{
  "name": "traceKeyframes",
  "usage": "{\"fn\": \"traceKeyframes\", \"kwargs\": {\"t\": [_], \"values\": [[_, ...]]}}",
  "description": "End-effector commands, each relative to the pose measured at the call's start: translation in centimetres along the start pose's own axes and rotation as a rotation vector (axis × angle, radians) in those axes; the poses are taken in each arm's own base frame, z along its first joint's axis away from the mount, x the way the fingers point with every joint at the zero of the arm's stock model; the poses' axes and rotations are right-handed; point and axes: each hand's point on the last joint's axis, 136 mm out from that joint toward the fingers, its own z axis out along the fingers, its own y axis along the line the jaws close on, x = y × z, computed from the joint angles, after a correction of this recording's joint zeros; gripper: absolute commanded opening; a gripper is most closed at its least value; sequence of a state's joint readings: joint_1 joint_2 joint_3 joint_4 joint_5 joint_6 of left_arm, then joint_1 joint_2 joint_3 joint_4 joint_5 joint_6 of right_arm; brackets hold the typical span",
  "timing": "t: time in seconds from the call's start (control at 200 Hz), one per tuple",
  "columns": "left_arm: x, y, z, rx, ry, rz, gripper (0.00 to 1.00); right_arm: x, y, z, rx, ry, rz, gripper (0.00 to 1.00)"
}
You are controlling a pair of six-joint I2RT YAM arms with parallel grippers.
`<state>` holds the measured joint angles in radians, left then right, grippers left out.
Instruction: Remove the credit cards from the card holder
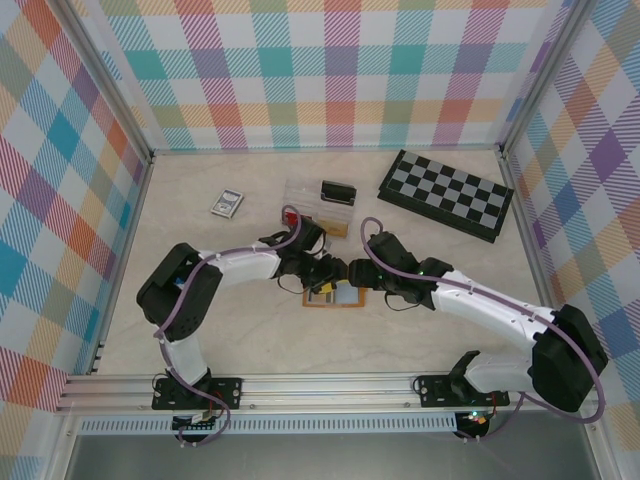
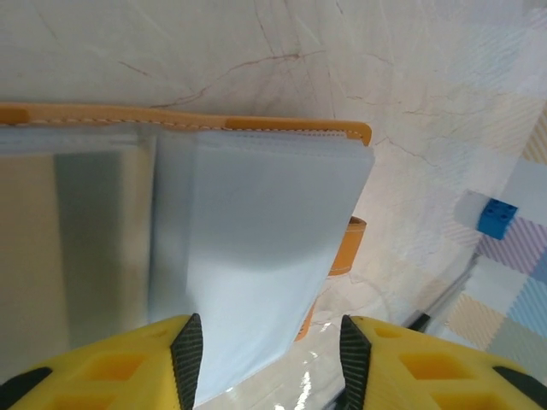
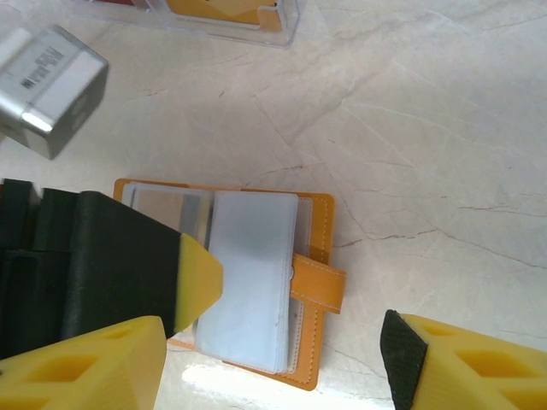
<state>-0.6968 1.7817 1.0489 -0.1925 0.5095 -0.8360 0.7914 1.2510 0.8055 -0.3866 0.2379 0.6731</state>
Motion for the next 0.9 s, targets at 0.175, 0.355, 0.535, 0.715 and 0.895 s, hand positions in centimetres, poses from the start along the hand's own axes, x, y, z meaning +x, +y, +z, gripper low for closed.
{"fn": "traceKeyframes", "kwargs": {"t": [0.175,0.355,0.535,0.715,0.895], "values": [[-1.6,4.4,-8.3,-0.196,-0.163,-0.009,0.44,0.9,4.8,2.0,-0.182,0.139,-0.061,0.6],[-2.2,9.1,-11.7,-0.299,-0.259,-0.119,0.51,2.4,4.7,5.3,0.016,0.203,-0.176,0.59],[-1.7,11.7,-13.7,-0.327,-0.309,-0.194,0.65,3.8,4.7,8.0,0.133,0.282,-0.243,0.62],[-1.3,12.5,-14.0,-0.312,-0.316,-0.218,0.84,4.8,4.1,9.4,0.185,0.332,-0.274,0.67],[-1.3,12.0,-13.2,-0.27,-0.29,-0.216,0.9,6.2,2.8,10.5,0.238,0.392,-0.295,0.63]]}}
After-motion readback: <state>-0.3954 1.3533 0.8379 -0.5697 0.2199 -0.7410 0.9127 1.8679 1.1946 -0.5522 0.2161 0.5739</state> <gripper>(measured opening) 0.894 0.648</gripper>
